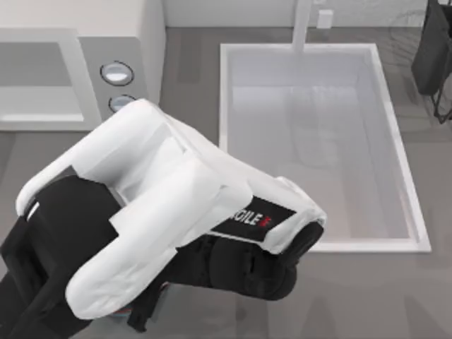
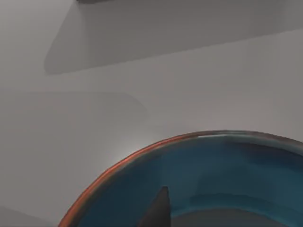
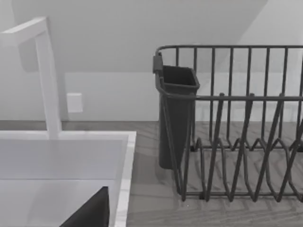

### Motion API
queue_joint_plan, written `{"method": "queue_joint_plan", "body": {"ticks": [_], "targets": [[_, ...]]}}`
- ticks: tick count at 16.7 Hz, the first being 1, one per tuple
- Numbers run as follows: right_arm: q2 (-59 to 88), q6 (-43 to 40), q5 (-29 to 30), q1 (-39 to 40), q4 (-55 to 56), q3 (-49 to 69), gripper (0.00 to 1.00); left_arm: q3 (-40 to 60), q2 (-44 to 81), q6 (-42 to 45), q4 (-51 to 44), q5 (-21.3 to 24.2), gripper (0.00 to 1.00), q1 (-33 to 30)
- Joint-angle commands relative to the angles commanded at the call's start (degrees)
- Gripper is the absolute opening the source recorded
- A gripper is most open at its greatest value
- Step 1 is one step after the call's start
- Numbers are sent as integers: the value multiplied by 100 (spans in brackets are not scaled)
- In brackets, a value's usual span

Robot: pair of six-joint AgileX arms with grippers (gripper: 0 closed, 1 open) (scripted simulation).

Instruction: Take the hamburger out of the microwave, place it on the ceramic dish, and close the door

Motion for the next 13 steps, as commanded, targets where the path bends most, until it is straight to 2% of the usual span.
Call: {"method": "queue_joint_plan", "body": {"ticks": [13], "targets": [[0, 0, 0, 0, 0, 0, 100, -761, -42, 436, 1056, -449, 0, 524]]}}
